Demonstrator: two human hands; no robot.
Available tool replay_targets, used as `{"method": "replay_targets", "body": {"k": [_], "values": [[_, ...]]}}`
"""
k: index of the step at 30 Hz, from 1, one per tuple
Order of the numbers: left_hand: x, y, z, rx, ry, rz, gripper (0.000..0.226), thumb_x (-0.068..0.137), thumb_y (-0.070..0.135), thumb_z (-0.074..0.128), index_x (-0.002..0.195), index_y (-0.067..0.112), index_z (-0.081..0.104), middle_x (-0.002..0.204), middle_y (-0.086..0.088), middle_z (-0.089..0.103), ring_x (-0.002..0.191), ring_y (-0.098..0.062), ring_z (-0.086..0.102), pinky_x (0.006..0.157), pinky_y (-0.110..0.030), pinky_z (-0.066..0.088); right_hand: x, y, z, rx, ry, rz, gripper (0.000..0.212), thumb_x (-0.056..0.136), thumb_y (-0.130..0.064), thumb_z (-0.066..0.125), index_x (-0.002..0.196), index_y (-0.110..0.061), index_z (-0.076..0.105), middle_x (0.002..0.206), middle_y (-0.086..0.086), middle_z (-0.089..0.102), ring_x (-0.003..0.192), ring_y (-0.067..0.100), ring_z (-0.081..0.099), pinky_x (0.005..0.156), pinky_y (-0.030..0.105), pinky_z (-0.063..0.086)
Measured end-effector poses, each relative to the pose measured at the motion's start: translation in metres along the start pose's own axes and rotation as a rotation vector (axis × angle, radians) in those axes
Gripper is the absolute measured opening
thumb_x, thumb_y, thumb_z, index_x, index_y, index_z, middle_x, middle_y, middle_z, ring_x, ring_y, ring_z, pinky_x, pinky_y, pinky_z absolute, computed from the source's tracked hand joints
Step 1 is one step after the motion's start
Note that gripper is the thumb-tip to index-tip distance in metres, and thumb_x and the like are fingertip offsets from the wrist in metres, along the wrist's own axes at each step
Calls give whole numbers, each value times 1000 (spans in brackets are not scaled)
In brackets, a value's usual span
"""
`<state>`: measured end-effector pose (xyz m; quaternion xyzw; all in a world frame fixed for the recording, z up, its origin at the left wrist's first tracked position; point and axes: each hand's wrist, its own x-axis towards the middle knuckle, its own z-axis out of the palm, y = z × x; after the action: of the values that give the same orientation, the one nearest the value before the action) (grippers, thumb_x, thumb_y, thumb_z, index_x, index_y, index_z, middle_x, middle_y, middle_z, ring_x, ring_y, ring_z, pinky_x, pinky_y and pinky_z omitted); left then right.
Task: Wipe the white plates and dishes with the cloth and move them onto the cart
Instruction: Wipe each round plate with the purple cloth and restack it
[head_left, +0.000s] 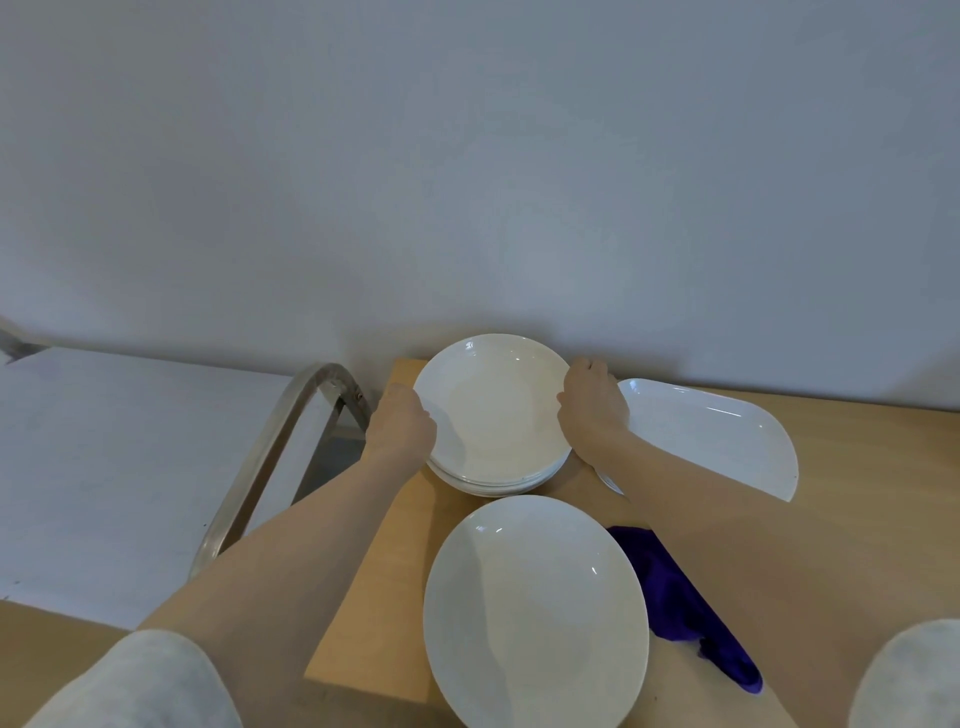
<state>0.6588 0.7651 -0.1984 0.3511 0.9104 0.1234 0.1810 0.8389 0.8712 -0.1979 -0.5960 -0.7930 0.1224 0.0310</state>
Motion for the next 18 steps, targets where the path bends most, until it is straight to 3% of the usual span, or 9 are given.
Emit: {"method": "replay_targets", "body": {"k": [3, 8, 18], "values": [[-1, 0, -2, -29, -11, 17, 27, 96, 12, 49, 118, -3, 43, 110, -17, 59, 92, -29, 59, 64, -27, 41, -1, 0, 0, 47, 6, -1, 34, 92, -10, 57, 122, -2, 43, 125, 15, 47, 110, 25, 52, 81, 24, 40], [-6, 1, -7, -96, -4, 28, 25, 96, 12, 49, 116, -3, 44, 107, -17, 59, 81, -22, 50, 64, -27, 40, -3, 4, -4, 92, 47, -35, 29, 96, -14, 51, 121, 0, 42, 124, 16, 48, 112, 26, 49, 87, 25, 36], [-27, 12, -34, -212, 147, 99, 18, 95, 14, 50, 109, 2, 50, 84, -3, 48, 75, -23, 49, 63, -31, 40, -28, 15, -38, 512, 79, 55, 23, 88, -8, 50, 110, -7, 44, 111, 10, 54, 91, 29, 54, 71, 33, 40]]}}
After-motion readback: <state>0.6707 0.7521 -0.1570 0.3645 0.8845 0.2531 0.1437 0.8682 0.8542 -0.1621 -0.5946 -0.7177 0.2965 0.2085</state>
